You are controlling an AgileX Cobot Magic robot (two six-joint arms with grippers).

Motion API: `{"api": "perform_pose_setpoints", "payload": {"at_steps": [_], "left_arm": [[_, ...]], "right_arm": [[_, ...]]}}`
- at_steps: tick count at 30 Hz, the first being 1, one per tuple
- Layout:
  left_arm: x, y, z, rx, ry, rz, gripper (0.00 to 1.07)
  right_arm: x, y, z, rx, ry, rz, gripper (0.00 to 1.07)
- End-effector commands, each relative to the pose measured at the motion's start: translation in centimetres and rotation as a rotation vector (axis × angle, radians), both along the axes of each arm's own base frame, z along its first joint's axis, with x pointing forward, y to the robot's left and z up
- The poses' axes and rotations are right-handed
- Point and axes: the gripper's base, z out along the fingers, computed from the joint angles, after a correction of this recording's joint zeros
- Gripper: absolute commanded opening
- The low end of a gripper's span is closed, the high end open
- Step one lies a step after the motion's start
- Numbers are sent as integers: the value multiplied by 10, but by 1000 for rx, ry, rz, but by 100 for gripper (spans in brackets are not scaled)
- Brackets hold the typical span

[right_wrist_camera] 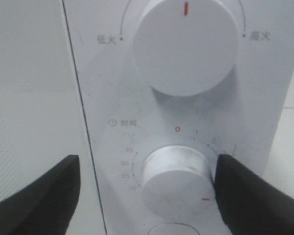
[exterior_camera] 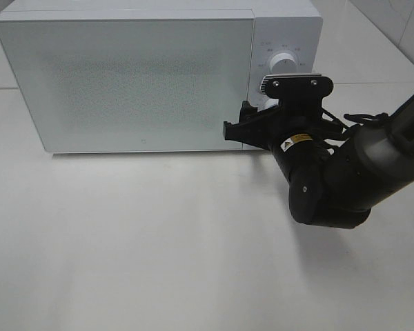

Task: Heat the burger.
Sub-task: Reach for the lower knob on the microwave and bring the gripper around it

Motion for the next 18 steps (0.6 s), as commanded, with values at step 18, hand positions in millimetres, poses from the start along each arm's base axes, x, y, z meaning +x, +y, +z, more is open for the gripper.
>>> {"api": "perform_pose_setpoints", "payload": {"at_steps": [18], "left_arm": [[-3, 0, 0, -9, -32, 7, 102]], "right_arm": [[5, -9, 6, 11, -37, -61, 71]]}}
